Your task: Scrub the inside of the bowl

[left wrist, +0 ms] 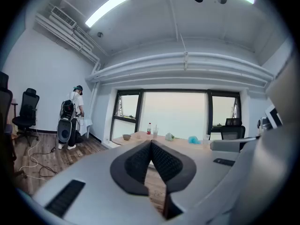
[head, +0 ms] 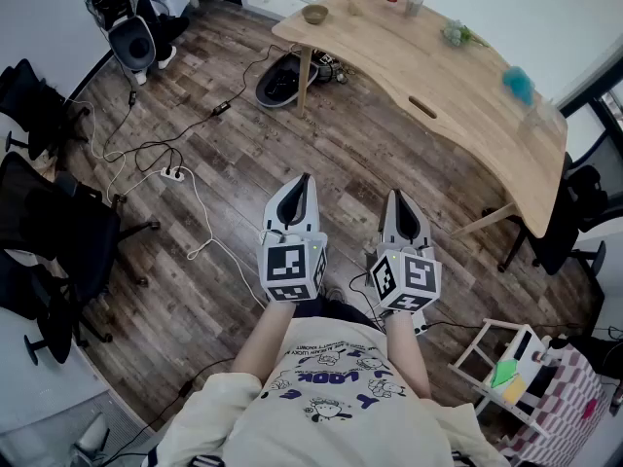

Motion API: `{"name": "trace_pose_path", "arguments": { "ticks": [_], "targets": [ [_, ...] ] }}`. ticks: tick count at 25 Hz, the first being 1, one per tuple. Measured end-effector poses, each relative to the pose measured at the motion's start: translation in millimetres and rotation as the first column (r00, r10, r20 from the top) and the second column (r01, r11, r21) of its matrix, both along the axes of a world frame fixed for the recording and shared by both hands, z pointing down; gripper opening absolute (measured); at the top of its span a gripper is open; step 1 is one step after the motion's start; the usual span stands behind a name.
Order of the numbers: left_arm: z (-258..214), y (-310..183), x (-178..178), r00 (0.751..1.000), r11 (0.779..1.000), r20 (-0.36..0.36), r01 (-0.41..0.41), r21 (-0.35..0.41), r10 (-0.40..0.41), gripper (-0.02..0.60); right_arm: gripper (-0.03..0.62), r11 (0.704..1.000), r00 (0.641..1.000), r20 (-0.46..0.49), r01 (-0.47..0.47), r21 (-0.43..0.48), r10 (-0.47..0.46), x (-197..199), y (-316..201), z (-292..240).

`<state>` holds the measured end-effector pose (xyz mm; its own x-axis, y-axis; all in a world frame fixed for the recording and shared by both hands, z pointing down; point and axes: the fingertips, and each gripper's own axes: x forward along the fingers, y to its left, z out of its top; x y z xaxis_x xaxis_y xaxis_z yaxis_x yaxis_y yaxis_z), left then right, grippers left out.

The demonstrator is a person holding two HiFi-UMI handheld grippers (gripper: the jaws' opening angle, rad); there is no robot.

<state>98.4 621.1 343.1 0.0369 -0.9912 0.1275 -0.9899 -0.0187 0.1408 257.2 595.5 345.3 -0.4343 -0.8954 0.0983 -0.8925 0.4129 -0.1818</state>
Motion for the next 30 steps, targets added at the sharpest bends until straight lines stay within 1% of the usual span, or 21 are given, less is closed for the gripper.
{"name": "trace_pose_path", "arguments": {
  "ticks": [6, 10, 15, 24, 30],
  "targets": [
    [0.7, -1.9, 8.3, 1.0, 1.0, 0.013, -0.018, -0.005, 0.018, 0.029, -0.005, 1.0, 1.0, -0.008, 0.002, 0.001, -0.002, 2.1, -2.5, 0.5],
    [3.1, -4.0, 7.9, 1.0, 1.0, 0.005, -0.014, -0.01, 0.014, 0.029, -0.005, 1.0, 1.0, -0.004, 0.003, -0.003, -0.003, 4.0, -6.2, 2.1],
    [3.3, -8.2, 10.3, 1.0, 1.0, 0.008, -0.004, -0.016, 0.004, 0.029, -0.005, 1.0, 1.0, 0.023, 0.001, -0.009, -0.001, 9.9, -11.7, 2.5],
    [4.0, -9.3, 27.8, 0.999, 0.999, 0.023, 0.026, -0.018, -0.026, 0.029, -0.005, 0.998, 0.999, -0.004, 0.054, 0.026, -0.054, 22.9, -14.8, -2.4],
    [9.4, -2.6, 36.0, 0.998, 0.997, 0.021, 0.063, -0.036, -0.063, 0.029, -0.003, 0.994, 0.994, -0.012, 0.106, 0.009, -0.105, 34.5, -13.7, 3.1]
  ]
}}
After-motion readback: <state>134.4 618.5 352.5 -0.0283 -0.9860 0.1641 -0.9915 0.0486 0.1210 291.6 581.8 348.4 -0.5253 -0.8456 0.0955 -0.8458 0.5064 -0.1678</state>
